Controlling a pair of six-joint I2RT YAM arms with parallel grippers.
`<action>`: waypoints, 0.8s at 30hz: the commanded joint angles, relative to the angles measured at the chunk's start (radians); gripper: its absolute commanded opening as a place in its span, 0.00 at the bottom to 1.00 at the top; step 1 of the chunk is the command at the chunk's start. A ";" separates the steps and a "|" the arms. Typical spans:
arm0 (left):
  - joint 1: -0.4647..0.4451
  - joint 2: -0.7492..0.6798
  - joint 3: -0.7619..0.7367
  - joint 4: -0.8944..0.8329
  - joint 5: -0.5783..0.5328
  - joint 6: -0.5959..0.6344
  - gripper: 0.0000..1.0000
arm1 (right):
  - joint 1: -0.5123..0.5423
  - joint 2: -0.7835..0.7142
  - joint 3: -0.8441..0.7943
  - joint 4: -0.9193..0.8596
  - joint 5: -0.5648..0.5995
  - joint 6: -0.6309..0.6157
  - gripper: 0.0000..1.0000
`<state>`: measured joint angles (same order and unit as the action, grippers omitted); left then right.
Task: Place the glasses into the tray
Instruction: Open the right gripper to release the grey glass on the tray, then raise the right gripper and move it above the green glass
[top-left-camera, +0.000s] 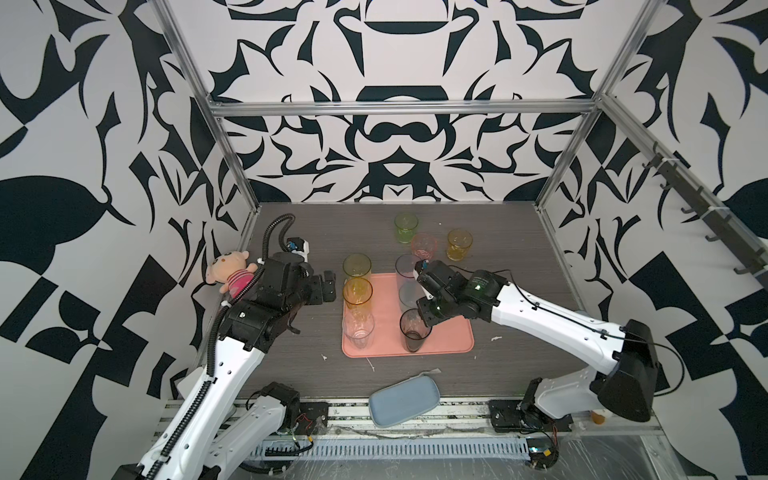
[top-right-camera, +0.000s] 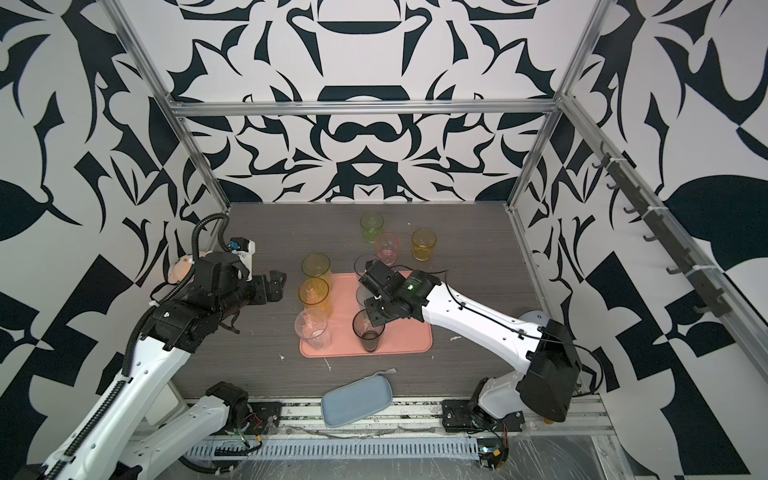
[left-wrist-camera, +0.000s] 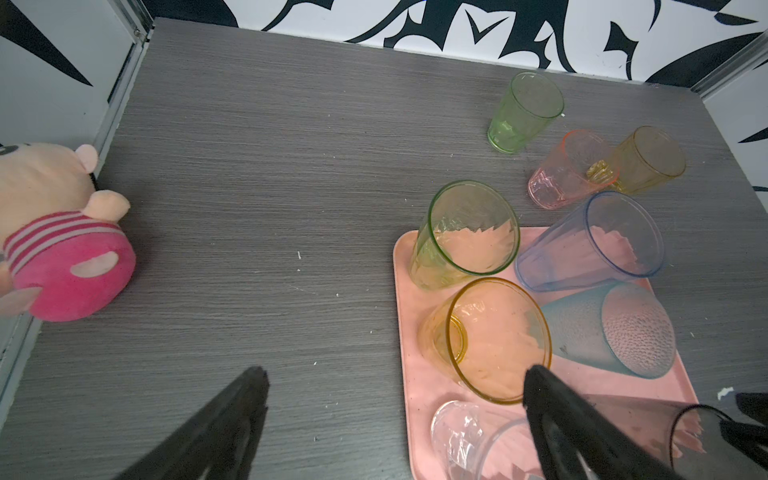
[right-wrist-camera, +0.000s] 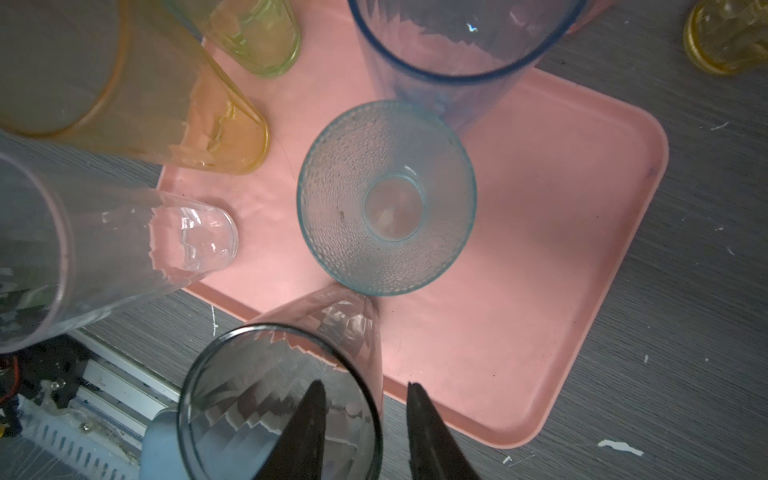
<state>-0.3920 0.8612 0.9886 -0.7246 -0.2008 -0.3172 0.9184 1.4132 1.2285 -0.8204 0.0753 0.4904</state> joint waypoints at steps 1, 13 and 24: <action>0.003 -0.015 -0.011 0.003 0.004 -0.009 1.00 | 0.005 -0.051 0.074 -0.054 0.056 -0.047 0.37; 0.004 -0.025 -0.014 0.008 0.002 -0.012 1.00 | 0.002 -0.105 0.133 0.001 0.233 -0.104 0.37; 0.001 -0.025 -0.017 0.010 -0.002 -0.015 1.00 | -0.120 -0.012 0.207 0.140 0.346 -0.213 0.37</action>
<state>-0.3920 0.8463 0.9886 -0.7219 -0.2012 -0.3218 0.8433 1.3911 1.3937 -0.7494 0.3653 0.3157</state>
